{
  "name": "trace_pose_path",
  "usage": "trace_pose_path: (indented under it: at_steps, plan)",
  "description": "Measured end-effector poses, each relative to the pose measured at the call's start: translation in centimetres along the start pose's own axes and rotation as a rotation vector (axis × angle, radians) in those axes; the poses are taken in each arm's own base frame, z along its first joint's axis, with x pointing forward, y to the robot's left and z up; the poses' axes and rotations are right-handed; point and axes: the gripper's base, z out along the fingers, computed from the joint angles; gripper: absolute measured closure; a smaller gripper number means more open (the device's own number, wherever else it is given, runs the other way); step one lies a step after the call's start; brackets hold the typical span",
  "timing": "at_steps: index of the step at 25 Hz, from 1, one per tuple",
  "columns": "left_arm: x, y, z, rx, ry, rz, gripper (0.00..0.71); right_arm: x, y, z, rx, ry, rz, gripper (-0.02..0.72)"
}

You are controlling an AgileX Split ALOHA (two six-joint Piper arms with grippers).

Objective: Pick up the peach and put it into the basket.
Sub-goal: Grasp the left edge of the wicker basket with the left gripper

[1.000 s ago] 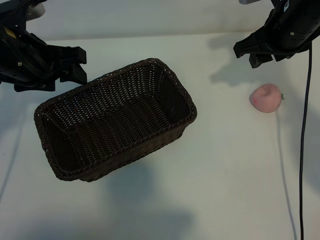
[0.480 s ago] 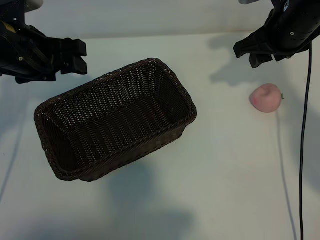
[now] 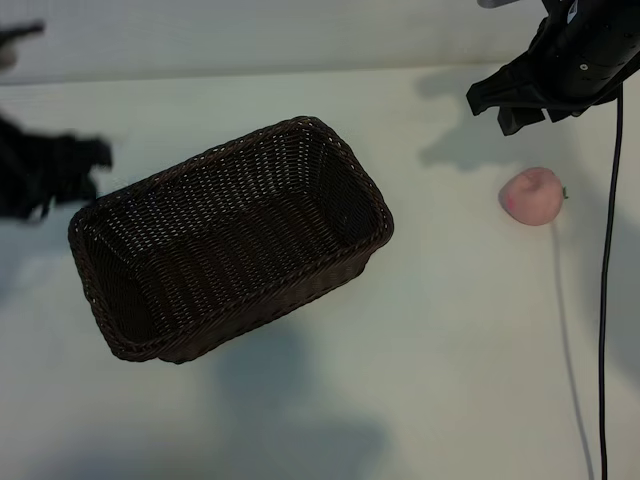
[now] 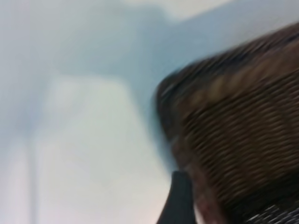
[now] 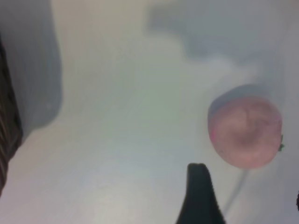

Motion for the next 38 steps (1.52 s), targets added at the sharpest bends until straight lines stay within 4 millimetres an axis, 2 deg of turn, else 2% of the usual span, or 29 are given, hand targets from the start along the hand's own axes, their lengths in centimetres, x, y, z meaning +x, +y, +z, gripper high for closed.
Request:
trace_pose_path:
  at_steps: [4,8,13,19,29,36,38]
  plan:
    - [2.8,1.3,1.5,-0.06,0.06,-0.062,0.12,0.0,0.1,0.0,-0.009,-0.001,0.006,0.219]
    - [3.7,1.6,2.7,-0.045,0.041,-0.115,0.12,0.0,0.1,0.0,-0.009,-0.002,0.006,0.219]
    - [3.5,1.3,4.0,-0.026,0.021,-0.153,0.12,0.0,0.1,0.0,-0.009,-0.002,0.006,0.219]
    - [3.6,0.9,7.4,-0.039,0.097,-0.178,0.12,-0.1,0.1,0.0,-0.009,-0.006,0.006,0.219]
    - [3.7,0.4,12.2,-0.02,0.127,-0.226,0.12,-0.1,0.1,0.0,-0.01,-0.008,0.007,0.219]
    - [4.0,0.4,13.4,-0.026,0.144,-0.232,0.126,-0.6,0.1,0.0,-0.012,-0.063,0.007,0.219]
    - [4.0,0.4,13.4,-0.024,0.142,-0.234,0.161,-0.7,0.1,0.0,-0.012,-0.079,0.007,0.219]
